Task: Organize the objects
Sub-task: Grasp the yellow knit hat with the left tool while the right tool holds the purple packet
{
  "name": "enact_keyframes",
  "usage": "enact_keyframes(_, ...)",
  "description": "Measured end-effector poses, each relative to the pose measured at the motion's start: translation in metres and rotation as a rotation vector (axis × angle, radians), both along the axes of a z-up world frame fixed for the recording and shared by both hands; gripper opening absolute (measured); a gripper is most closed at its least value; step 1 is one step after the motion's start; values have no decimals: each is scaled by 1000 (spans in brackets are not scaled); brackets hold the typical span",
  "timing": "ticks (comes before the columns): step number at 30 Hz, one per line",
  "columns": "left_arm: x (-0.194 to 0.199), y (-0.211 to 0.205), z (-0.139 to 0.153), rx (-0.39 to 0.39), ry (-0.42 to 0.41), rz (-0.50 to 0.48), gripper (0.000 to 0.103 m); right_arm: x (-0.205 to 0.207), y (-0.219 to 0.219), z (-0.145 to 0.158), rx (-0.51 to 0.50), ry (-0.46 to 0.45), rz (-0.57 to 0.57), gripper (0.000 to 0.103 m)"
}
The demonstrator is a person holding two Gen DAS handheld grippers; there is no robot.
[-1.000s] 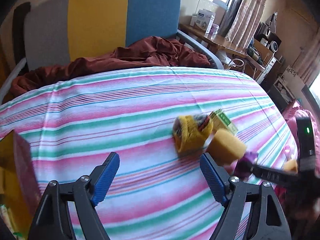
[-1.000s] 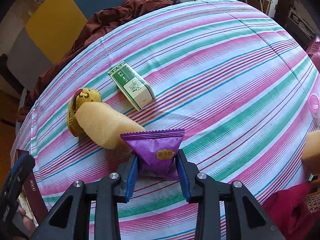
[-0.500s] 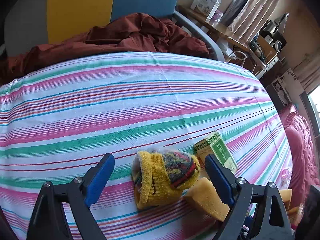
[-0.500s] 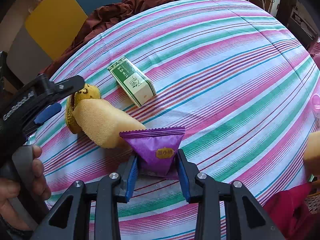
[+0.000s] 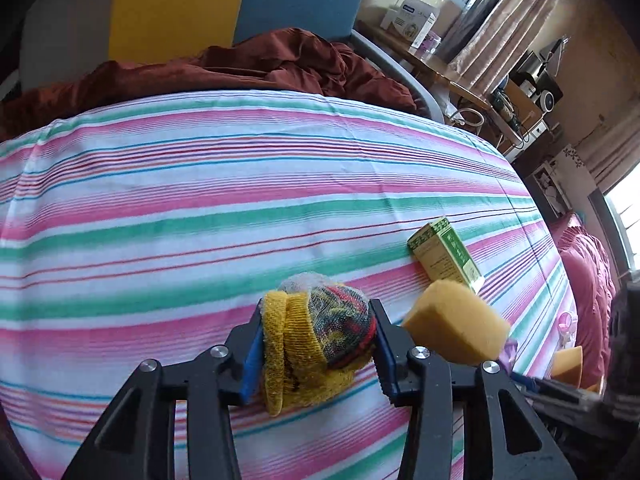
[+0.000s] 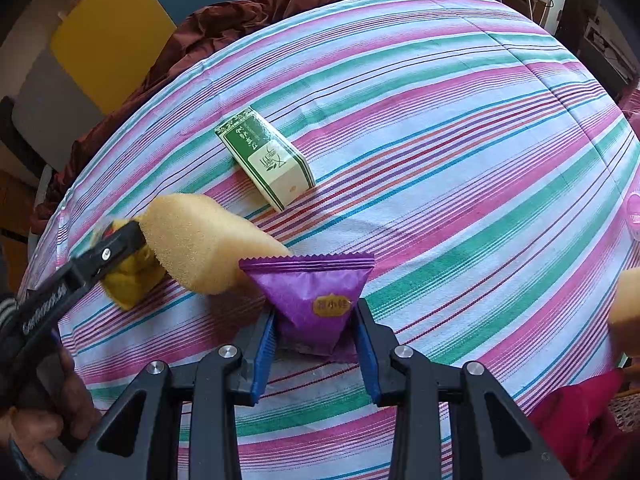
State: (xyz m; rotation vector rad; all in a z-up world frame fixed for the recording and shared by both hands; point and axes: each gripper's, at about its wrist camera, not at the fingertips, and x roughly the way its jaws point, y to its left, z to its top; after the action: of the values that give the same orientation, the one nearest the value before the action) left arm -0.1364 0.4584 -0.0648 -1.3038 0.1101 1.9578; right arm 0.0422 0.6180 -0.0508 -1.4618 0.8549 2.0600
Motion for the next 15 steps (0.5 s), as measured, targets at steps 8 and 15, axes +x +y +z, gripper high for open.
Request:
enact_keyframes(8,67,-79,-1,-39,189,-14,48,1,-12,0,-64,43,88,36)
enact_keyframes(15,102,-116,-3,-49,231,16,46,-7,-25,0,-140,97,191,36)
